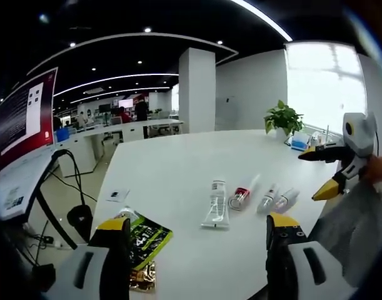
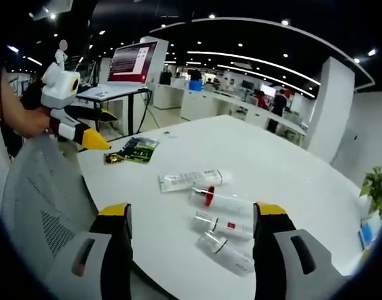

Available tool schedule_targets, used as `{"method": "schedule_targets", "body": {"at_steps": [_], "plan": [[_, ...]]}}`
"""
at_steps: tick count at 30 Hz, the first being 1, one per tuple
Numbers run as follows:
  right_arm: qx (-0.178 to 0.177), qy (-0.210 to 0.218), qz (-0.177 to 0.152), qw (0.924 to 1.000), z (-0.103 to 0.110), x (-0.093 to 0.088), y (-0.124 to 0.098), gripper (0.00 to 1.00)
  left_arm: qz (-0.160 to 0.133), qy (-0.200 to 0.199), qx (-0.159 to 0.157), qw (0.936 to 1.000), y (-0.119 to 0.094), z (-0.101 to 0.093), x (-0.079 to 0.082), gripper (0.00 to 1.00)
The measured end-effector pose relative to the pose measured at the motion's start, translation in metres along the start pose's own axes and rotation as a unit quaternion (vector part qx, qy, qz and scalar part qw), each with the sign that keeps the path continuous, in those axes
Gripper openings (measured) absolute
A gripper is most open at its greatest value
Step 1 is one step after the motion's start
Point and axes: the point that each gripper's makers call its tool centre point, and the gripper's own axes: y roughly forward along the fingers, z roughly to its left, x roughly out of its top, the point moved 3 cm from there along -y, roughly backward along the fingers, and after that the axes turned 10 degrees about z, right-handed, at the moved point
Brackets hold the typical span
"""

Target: Arrange the skincare products in the storage area until every visible bottle or jar stands upright without overlapping.

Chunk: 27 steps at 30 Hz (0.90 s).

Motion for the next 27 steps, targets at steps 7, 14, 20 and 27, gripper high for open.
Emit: {"method": "schedule_targets", "body": {"at_steps": [7,14,20,27], "plan": [[0.015,-0.045,-0.018,0.9987,-0.008,0.028,-0.001,0.73,0.006,0.006,0.003,1.0,0.001,0.0,-0.002,0.91],[0.038,-0.113,-0.018,0.9927,-0.029,0.064,0.01,0.68,0.022,0.012,0.008,0.9997,0.002,0.0,-0.008,0.87],[0.046,-0.169,-0.007,0.9845,-0.043,0.086,0.017,0.67,0.065,0.028,0.003,0.9975,0.01,-0.004,-0.021,0.84],[0.064,-0.24,0.026,0.9684,-0.058,0.104,0.03,0.67,0.063,0.02,0.002,0.9978,0.008,-0.004,-0.021,0.79]]}}
